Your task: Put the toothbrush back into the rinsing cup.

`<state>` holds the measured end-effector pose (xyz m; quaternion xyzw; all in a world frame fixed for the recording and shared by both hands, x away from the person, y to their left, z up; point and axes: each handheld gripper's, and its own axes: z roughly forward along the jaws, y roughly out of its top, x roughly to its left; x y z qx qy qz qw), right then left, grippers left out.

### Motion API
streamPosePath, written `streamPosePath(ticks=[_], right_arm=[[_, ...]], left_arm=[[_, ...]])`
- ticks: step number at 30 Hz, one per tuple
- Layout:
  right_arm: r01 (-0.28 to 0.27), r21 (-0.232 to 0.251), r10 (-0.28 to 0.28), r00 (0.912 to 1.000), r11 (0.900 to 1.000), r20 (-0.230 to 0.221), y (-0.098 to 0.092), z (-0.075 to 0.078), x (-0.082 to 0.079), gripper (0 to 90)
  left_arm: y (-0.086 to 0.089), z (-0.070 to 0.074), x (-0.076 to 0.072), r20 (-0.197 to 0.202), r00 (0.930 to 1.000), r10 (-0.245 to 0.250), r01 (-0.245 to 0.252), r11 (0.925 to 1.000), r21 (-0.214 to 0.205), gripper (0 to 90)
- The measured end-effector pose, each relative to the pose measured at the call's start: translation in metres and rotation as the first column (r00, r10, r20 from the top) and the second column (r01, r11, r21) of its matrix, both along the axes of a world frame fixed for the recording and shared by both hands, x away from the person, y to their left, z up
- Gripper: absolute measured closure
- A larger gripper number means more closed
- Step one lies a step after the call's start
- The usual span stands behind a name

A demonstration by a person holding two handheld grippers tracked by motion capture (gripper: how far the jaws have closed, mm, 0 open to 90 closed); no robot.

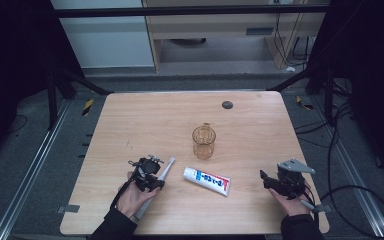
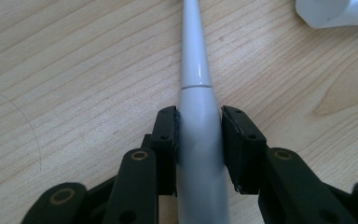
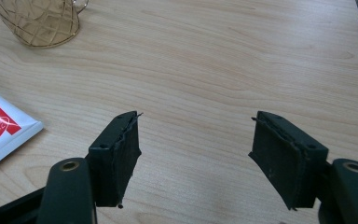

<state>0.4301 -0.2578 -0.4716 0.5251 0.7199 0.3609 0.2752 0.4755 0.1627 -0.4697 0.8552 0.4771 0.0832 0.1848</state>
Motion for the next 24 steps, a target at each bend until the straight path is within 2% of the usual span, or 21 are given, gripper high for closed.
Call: streamPosePath(ticks=[13,24], right_arm=[[0.001,0.000,-0.001,1.0000,1.0000,-0.003,0.000,-0.001,0.000,31.9],[0.002,-0.001,-0.002,1.0000,1.0000,-0.003,0.000,-0.001,0.001,32.1]], left_arm=[[0.004,0.001,0.001,-0.015,0.9997,-0.019,0.018,0.9995,-0.026,67.1],[0.010,0.015,-0.004,0.053,0.9985,-0.013,0.017,0.9977,-0.066,67.3]])
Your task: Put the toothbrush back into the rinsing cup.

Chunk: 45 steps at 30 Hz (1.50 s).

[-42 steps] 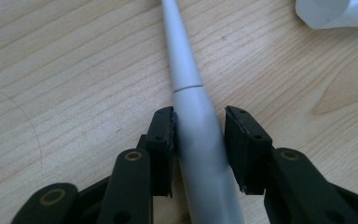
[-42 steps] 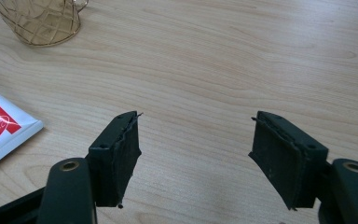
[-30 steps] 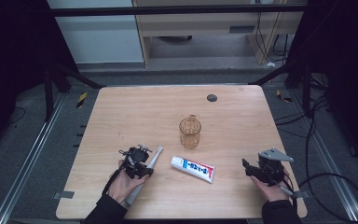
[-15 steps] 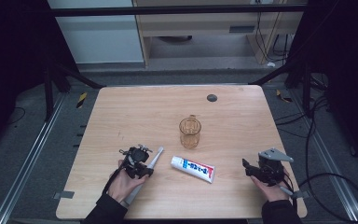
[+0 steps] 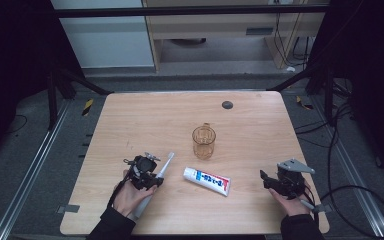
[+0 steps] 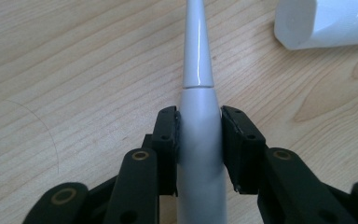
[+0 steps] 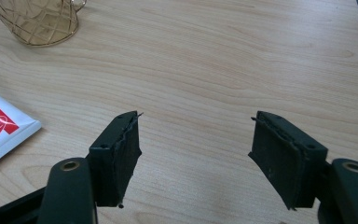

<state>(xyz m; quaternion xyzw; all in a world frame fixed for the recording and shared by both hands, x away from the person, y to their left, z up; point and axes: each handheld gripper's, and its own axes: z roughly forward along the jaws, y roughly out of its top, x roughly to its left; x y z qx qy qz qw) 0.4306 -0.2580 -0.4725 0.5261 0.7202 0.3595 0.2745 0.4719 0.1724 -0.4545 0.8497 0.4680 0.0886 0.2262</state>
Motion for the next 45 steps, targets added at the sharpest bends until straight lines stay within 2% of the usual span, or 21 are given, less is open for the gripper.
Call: streamPosePath(ticks=[7,15,25,30,34,38,42,45], right_arm=[[0.002,0.002,-0.002,1.0000,1.0000,0.000,-0.001,0.000,0.000,32.1],[0.005,0.003,-0.005,1.0000,1.0000,0.002,-0.001,0.000,0.000,32.2],[0.006,0.001,-0.006,1.0000,1.0000,0.005,-0.001,0.000,0.000,32.4],[0.007,0.002,-0.007,0.9999,1.0000,0.011,-0.001,0.001,-0.001,32.4],[0.016,0.004,-0.016,0.9996,0.9999,0.025,-0.002,0.001,-0.001,32.4],[0.023,0.018,-0.024,0.9991,0.9996,0.034,-0.002,0.002,-0.002,32.3],[0.025,0.015,-0.025,0.9988,0.9996,0.041,-0.002,0.001,-0.002,32.2],[0.021,0.012,-0.022,0.9988,0.9997,0.044,0.000,0.001,-0.002,32.2]], left_arm=[[0.002,0.011,-0.005,0.045,0.9990,-0.005,0.006,0.9995,-0.031,67.3],[0.008,0.026,-0.011,0.111,0.9938,0.002,0.005,0.9976,-0.069,67.4],[0.015,0.046,-0.020,0.208,0.9780,0.011,0.012,0.9941,-0.108,67.4],[0.019,0.054,-0.022,0.256,0.9665,0.022,0.010,0.9922,-0.125,67.4],[0.024,0.060,-0.023,0.310,0.9498,0.041,-0.001,0.9915,-0.130,67.4],[0.031,0.068,-0.023,0.369,0.9264,0.074,-0.019,0.9883,-0.152,67.4],[0.034,0.076,-0.018,0.405,0.9084,0.102,-0.035,0.9849,-0.169,67.4],[0.036,0.082,-0.014,0.440,0.8891,0.125,-0.047,0.9818,-0.184,67.4]])
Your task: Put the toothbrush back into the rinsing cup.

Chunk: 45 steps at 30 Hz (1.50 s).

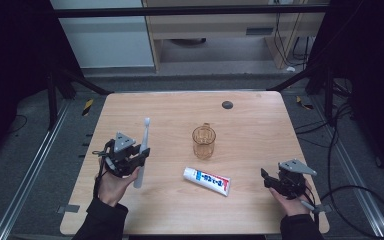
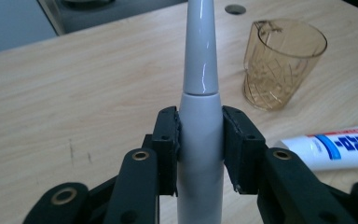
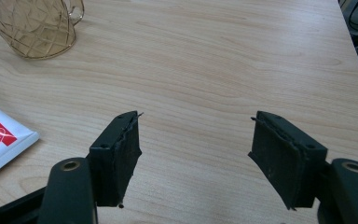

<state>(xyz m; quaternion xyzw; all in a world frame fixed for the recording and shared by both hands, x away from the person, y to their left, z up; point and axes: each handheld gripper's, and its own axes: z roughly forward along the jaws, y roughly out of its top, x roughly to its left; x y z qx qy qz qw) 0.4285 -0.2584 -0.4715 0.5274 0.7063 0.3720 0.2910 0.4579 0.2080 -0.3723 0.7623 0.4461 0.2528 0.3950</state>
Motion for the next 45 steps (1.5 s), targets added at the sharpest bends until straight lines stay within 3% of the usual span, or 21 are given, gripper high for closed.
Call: streamPosePath(ticks=[6,11,15,23,34,39,45], right_arm=[[0.001,0.005,-0.001,1.0000,1.0000,0.001,0.001,0.000,0.000,32.0],[0.000,0.003,0.000,1.0000,1.0000,0.009,0.001,-0.001,0.000,31.6],[-0.002,-0.001,0.002,0.9999,1.0000,0.011,0.001,-0.001,0.000,31.6],[-0.005,0.005,0.005,0.9999,1.0000,0.009,0.000,-0.002,0.001,31.6],[-0.007,0.006,0.007,0.9999,1.0000,0.011,-0.001,-0.003,0.001,31.5],[-0.008,0.010,0.008,0.9999,0.9999,0.009,-0.001,-0.003,0.001,31.5],[-0.012,0.003,0.012,0.9999,0.9999,0.010,0.000,-0.004,0.002,31.5]], left_arm=[[-0.003,0.015,0.011,0.069,0.9975,0.016,-0.012,0.9985,-0.054,67.4],[-0.014,0.027,0.021,0.129,0.9914,0.023,-0.011,0.9959,-0.090,67.4],[-0.023,0.034,0.028,0.169,0.9851,0.030,-0.015,0.9955,-0.094,67.4],[-0.038,0.040,0.043,0.215,0.9760,0.033,-0.002,0.9897,-0.143,67.4],[-0.059,0.041,0.064,0.249,0.9682,0.027,0.026,0.9784,-0.205,67.4],[-0.070,0.045,0.069,0.282,0.9591,0.027,0.031,0.9790,-0.201,67.4],[-0.082,0.051,0.074,0.306,0.9519,0.020,0.051,0.9736,-0.222,67.4]])
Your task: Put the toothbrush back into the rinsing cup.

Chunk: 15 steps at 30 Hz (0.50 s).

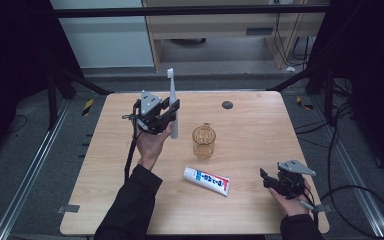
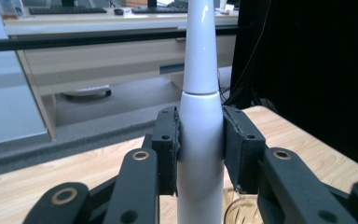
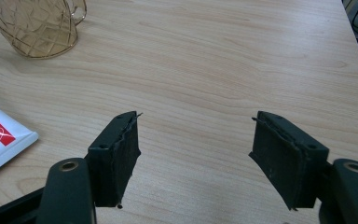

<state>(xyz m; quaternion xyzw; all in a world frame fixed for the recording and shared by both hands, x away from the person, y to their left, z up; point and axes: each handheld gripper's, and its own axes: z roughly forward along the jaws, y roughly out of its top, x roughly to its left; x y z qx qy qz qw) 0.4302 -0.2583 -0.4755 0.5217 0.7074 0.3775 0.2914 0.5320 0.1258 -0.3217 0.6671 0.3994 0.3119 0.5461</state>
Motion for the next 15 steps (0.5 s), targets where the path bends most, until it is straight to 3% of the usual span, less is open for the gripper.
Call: streamPosePath(ticks=[15], right_arm=[[-0.005,0.005,0.005,1.0000,1.0000,-0.004,0.000,0.000,0.000,31.5]], left_arm=[[-0.026,0.002,0.009,0.041,0.9988,-0.025,0.026,0.9990,-0.035,67.4]])
